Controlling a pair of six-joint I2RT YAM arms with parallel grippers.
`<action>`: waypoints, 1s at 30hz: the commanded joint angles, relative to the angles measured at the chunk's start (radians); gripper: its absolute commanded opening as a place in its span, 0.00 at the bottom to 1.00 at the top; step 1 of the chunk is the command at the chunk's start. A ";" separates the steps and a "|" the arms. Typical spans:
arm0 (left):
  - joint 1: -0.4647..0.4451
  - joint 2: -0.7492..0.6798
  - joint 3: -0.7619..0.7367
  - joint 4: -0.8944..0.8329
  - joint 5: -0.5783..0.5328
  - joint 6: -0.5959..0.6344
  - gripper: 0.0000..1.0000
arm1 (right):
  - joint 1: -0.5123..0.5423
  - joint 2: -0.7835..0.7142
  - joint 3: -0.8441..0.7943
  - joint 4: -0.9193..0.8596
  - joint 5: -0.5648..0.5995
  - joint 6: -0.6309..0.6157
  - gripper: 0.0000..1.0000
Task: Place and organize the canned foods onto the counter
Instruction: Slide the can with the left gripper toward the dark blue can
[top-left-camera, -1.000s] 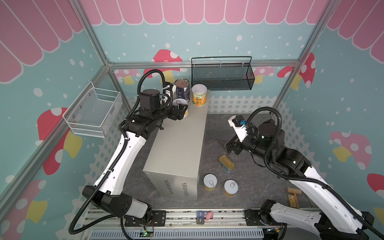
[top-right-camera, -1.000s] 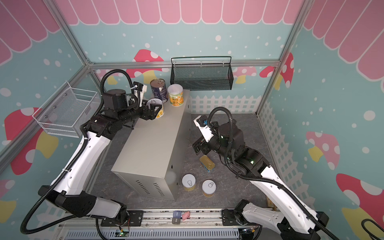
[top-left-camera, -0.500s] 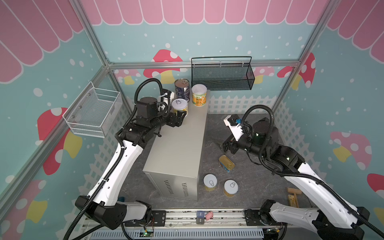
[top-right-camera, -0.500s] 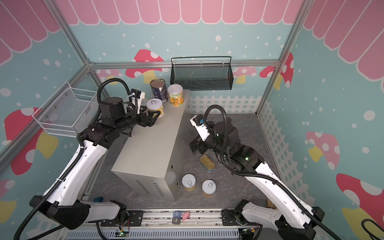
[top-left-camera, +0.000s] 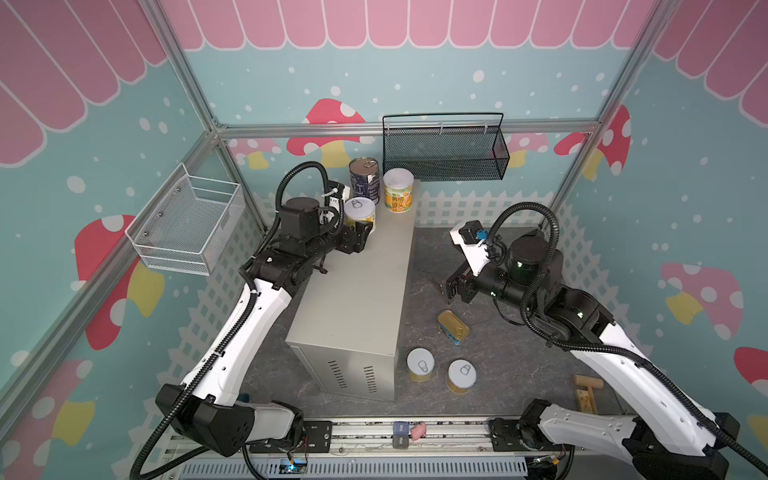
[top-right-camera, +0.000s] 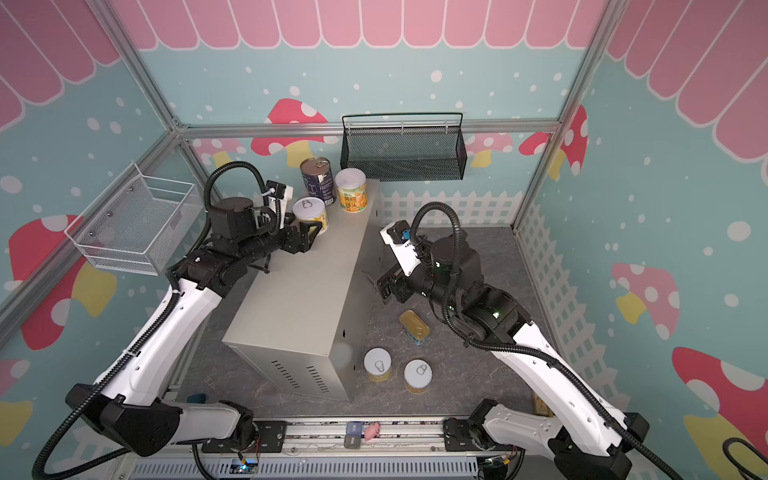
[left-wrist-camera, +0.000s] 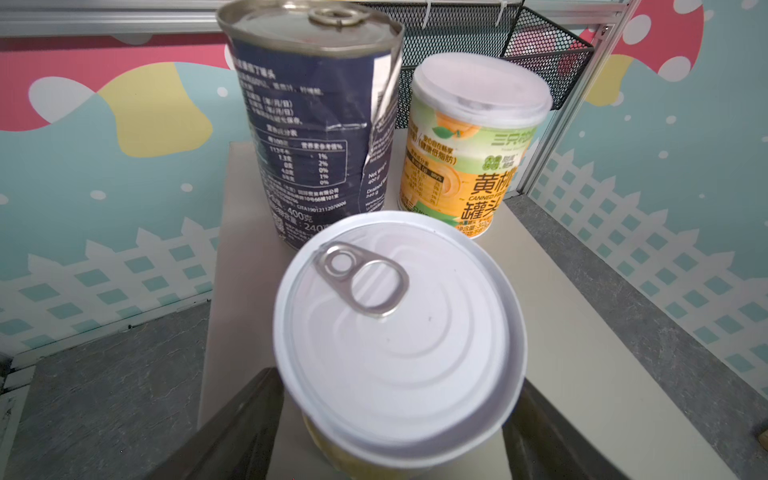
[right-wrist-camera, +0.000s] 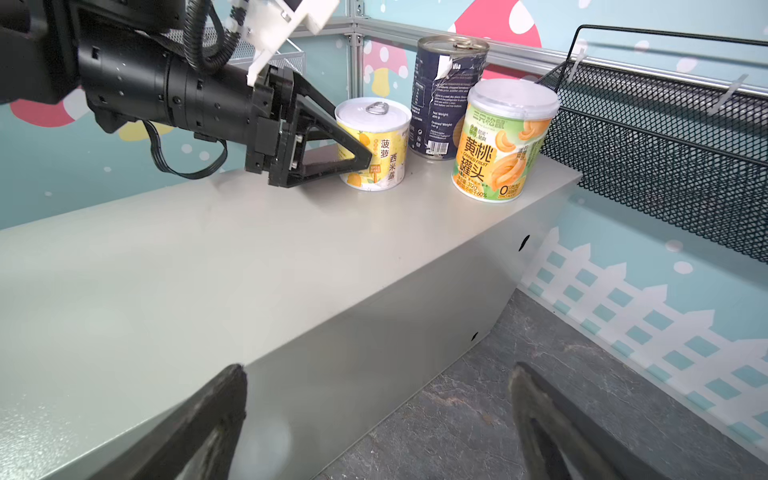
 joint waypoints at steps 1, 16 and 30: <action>0.009 0.011 -0.010 0.043 -0.010 0.009 0.80 | 0.006 0.012 0.030 0.011 -0.011 0.010 0.99; 0.040 0.058 -0.023 0.110 0.041 0.001 0.75 | 0.006 0.028 0.022 0.019 0.001 0.013 0.99; 0.041 0.094 -0.013 0.125 0.040 -0.001 0.73 | 0.006 0.017 0.004 0.024 0.008 0.011 0.99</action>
